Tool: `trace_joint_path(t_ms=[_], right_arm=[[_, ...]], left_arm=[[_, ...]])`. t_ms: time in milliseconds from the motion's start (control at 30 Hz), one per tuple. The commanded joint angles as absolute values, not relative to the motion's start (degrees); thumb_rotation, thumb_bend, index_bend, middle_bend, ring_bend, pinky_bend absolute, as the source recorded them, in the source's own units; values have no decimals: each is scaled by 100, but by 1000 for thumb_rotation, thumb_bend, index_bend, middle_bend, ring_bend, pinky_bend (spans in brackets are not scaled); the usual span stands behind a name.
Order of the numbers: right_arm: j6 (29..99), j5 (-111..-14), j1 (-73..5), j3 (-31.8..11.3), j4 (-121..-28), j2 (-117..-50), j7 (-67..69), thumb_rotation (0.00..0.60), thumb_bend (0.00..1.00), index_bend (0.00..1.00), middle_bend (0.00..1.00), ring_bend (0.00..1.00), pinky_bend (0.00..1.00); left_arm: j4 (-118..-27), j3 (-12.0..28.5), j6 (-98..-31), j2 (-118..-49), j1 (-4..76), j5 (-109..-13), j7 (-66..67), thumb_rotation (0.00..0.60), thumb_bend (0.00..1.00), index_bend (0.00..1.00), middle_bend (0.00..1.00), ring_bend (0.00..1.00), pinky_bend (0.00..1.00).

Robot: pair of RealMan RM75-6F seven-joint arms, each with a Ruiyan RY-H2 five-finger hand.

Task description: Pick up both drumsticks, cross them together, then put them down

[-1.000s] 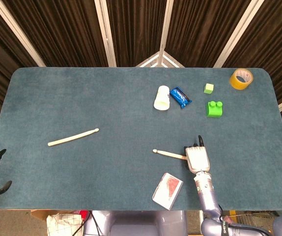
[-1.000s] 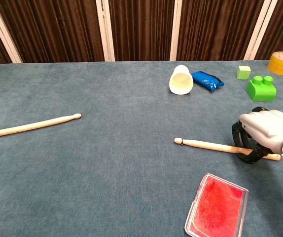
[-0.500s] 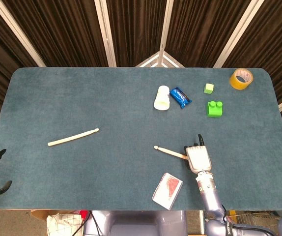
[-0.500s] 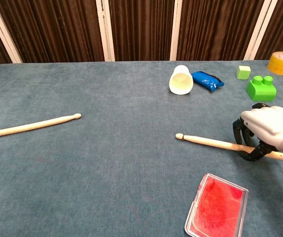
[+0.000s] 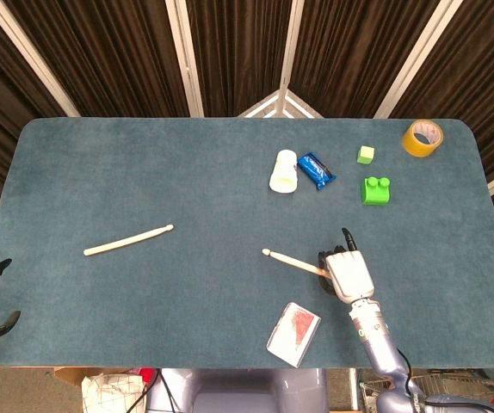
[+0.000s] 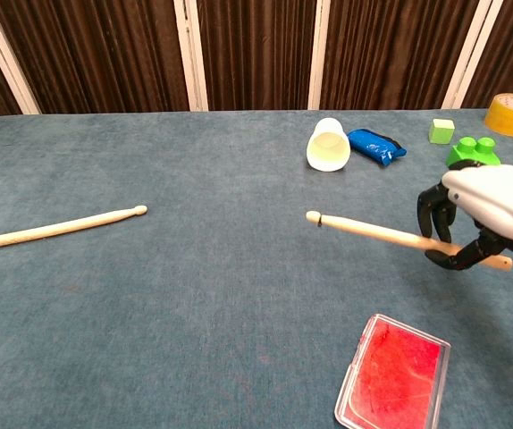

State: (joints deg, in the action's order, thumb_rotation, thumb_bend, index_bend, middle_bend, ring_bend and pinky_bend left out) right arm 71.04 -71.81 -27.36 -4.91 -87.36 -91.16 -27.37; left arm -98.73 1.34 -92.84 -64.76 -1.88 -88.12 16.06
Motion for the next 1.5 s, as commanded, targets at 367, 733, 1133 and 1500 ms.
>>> trace_joint_path(t_ms=[367, 733, 1133, 1500], right_arm=[[7754, -8486, -2731, -976, -9313, -8000, -527, 600, 447, 693, 625, 423, 10], [7779, -8781, -2853, -1193, -9402, -7518, -159, 600, 446, 697, 625, 423, 10], [7885, -8895, -2864, -1231, -9283, -7468, 35, 600, 445, 699, 625, 423, 10], [7938, -8831, -2856, -1292, -9400, -7449, -94, 600, 446, 699, 625, 423, 11]], left_arm=[[-10149, 495, -8589, -5813, 201, -8091, 1677, 600, 295, 200, 156, 0, 0], [-10834, 986, -7189, -5357, 984, -6072, 2203, 600, 294, 226, 217, 0, 21], [-10350, 1440, -6511, -5849, 1988, -3929, 3023, 600, 288, 292, 268, 0, 40], [-9825, 1432, -6158, -6340, 2803, -2901, 3566, 600, 289, 312, 284, 0, 40]])
